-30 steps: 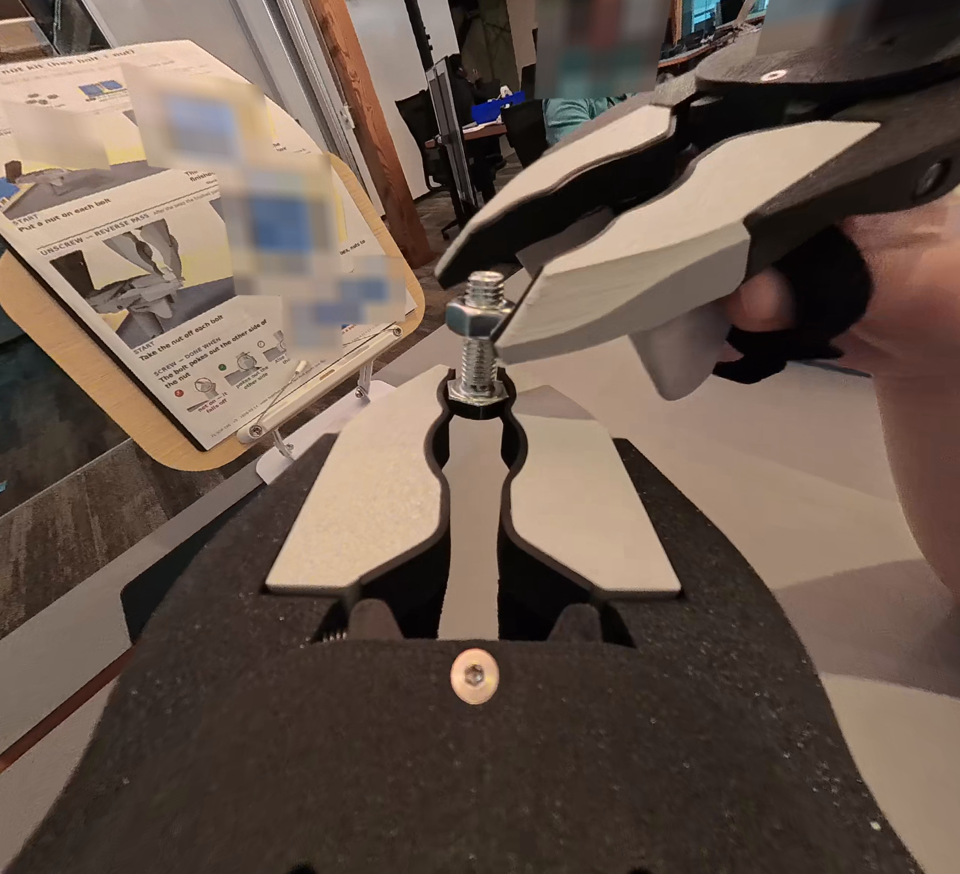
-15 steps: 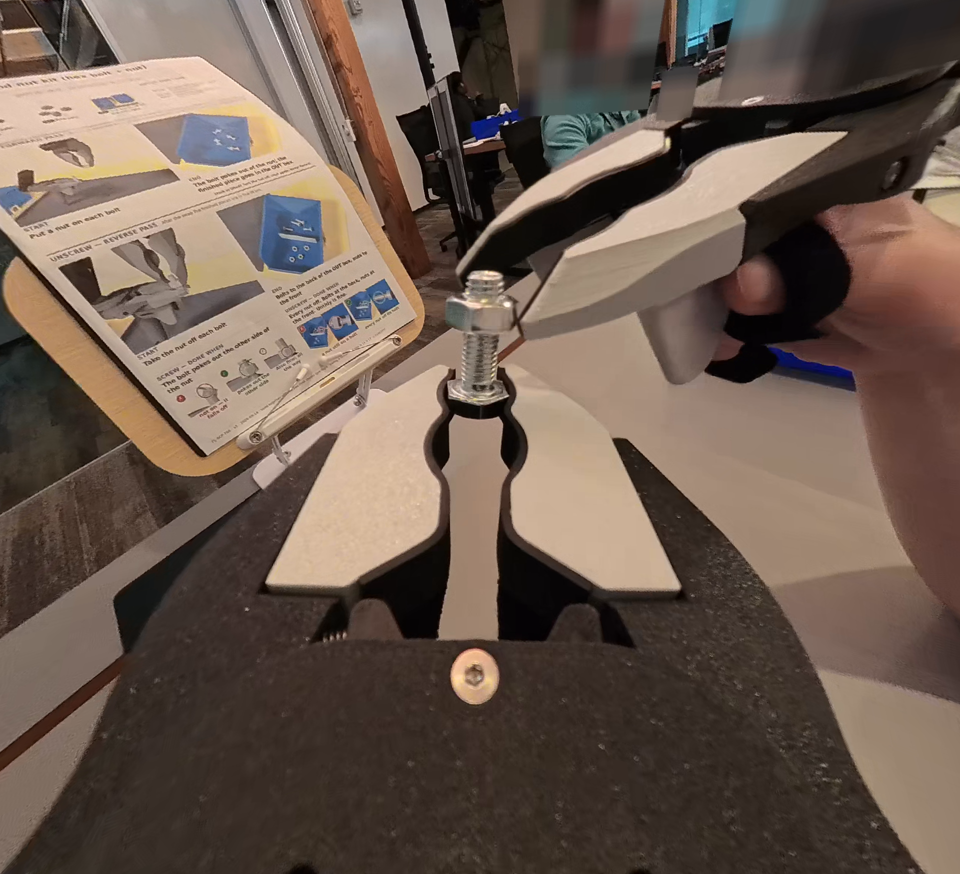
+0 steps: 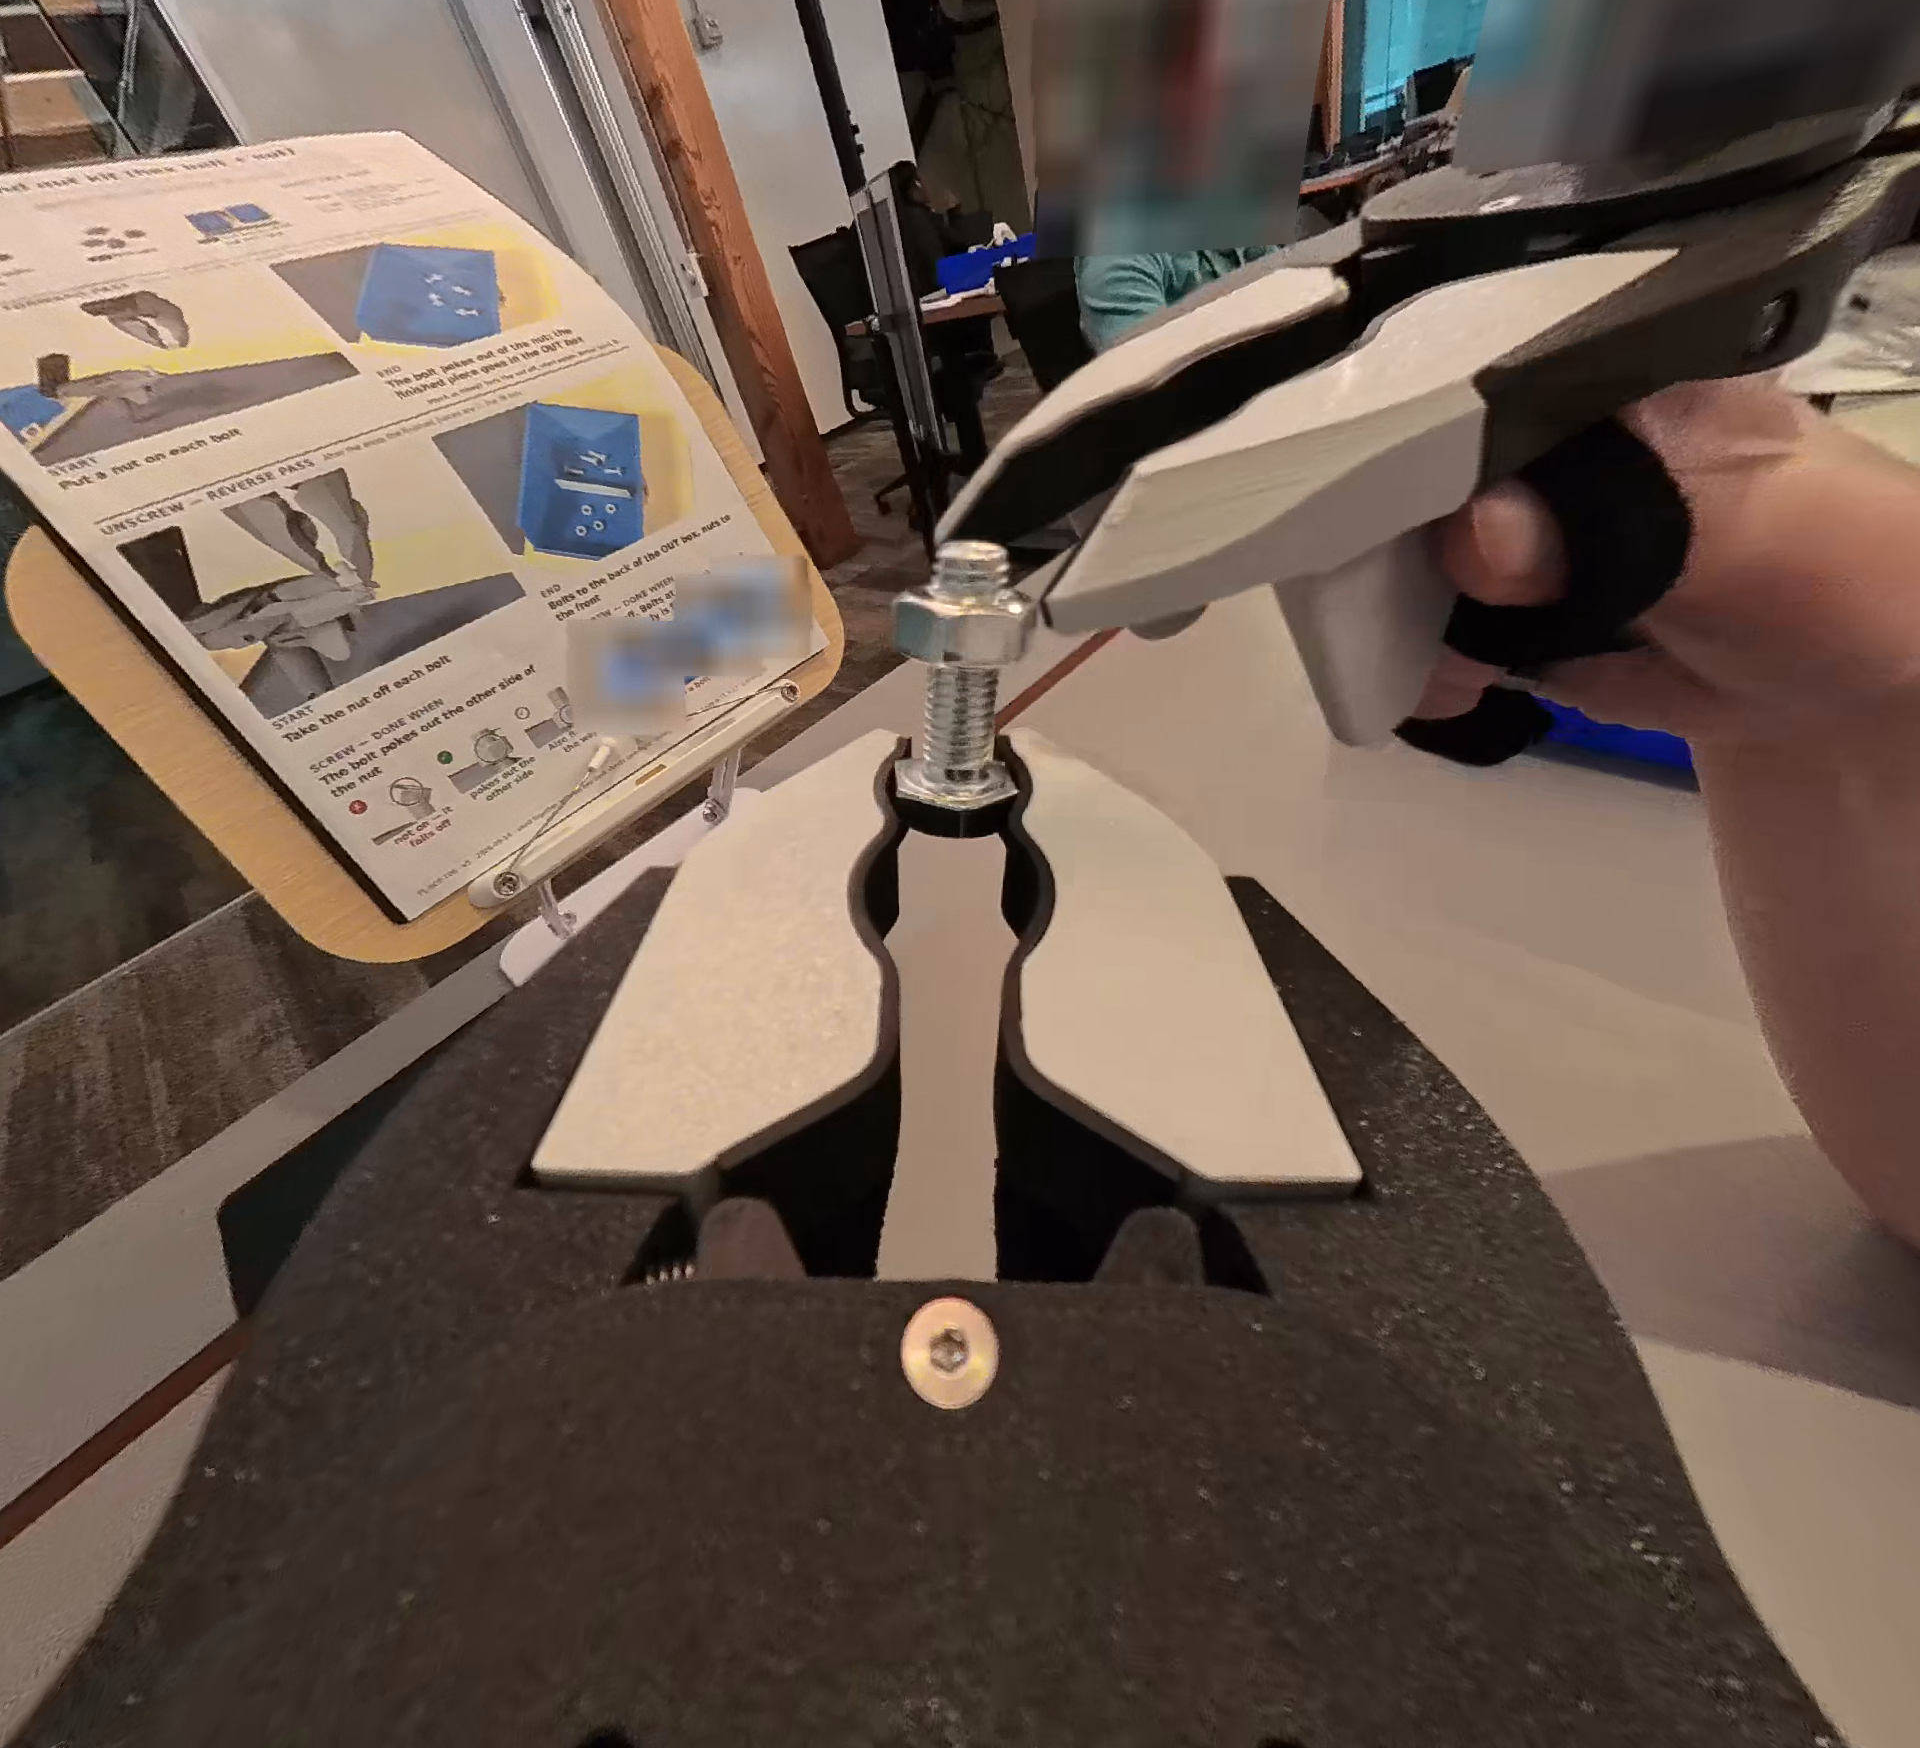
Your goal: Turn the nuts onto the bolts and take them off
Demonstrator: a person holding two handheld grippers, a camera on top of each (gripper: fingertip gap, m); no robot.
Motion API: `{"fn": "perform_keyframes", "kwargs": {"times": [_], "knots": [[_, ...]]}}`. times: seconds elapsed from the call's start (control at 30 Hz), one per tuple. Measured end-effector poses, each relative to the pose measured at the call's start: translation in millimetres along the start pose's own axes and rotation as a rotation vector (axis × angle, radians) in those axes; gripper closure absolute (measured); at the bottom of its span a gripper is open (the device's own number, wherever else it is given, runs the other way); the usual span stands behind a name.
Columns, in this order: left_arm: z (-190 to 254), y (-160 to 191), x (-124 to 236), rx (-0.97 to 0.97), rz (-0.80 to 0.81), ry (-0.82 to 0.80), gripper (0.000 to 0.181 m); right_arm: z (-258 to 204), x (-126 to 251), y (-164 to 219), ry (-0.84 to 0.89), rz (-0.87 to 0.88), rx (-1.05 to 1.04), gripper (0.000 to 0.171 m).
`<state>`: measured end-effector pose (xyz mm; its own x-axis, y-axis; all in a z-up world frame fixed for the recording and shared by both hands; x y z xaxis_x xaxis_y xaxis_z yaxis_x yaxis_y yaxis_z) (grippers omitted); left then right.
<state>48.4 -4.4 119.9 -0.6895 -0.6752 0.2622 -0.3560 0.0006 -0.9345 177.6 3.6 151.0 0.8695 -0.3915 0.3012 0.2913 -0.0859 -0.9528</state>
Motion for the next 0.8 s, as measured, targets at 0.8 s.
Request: {"fn": "perform_keyframes", "kwargs": {"times": [0.8], "knots": [[47, 1, 11, 0.092, -0.043, 1.023, 0.166, -23, 12, 19, -0.772, 0.143, 0.382, 0.153]]}}
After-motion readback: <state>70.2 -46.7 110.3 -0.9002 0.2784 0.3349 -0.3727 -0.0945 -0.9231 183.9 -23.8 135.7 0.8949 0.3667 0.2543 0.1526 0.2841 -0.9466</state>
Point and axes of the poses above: each gripper's, where its closed fingertips meet, x back along the fingers, y out of its underside, z = x × y across the jaws, the point moved 8 cm from there along x, back along the fingers, and after that the axes turned 13 degrees about -z, right-handed, at the moved point
